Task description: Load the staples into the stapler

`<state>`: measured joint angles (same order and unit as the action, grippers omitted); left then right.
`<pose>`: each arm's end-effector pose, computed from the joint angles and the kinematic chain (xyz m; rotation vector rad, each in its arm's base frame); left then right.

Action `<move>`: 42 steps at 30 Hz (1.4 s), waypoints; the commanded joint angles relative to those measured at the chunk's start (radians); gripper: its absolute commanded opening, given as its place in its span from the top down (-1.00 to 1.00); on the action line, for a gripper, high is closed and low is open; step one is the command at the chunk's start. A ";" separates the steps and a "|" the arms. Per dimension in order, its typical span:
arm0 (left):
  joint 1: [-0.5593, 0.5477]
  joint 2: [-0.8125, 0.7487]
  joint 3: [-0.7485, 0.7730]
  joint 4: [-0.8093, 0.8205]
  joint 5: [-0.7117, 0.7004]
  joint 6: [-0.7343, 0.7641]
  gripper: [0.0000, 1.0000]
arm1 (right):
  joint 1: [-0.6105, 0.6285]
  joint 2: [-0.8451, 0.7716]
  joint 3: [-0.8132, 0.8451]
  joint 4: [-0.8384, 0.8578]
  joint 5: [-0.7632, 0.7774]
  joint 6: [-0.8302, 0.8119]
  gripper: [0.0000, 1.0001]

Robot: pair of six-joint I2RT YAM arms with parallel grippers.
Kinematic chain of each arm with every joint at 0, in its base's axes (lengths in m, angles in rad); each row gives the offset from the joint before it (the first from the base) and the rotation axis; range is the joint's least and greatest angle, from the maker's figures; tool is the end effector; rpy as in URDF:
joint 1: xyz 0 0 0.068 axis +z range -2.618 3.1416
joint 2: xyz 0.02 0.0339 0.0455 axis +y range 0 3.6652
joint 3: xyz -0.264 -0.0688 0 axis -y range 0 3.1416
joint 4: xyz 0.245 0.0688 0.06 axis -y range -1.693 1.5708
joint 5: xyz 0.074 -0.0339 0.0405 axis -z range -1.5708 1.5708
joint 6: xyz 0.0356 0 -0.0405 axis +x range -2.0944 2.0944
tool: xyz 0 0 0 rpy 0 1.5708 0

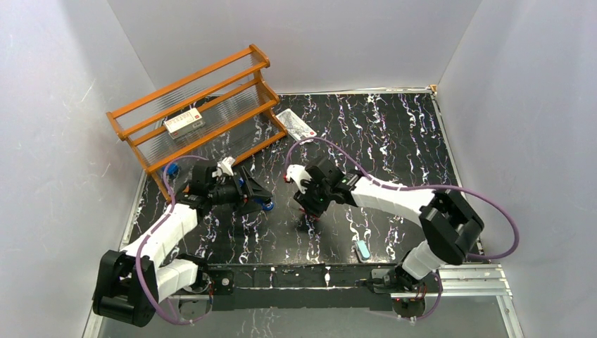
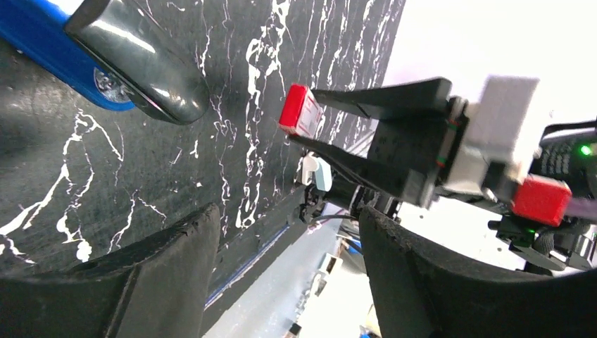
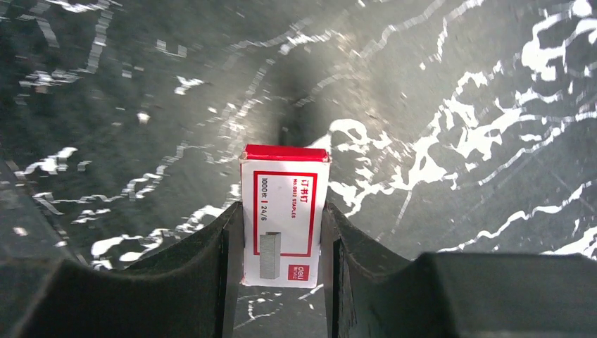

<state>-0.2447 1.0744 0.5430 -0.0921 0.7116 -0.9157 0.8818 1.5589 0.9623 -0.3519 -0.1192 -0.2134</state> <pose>0.2057 -0.0753 0.2143 -0.3507 2.3637 -1.3891 0.1983 0.2474 0.2006 -1.3752 2.1608 0.4145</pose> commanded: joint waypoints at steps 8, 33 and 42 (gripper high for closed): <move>-0.042 0.009 -0.234 0.554 0.163 -0.310 0.01 | 0.096 -0.095 -0.086 0.209 -0.129 0.017 0.19; -0.152 0.175 -0.256 0.595 0.093 -0.190 0.25 | 0.180 -0.017 -0.013 0.238 -0.086 0.031 0.19; -0.160 0.191 -0.251 0.615 0.117 -0.193 0.46 | 0.187 -0.005 -0.008 0.245 -0.094 0.032 0.18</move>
<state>-0.3988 1.2636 0.2852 0.4988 0.8082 -1.1267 1.0618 1.5513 0.9089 -0.1535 -0.2085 -0.1864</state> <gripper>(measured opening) 0.286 0.473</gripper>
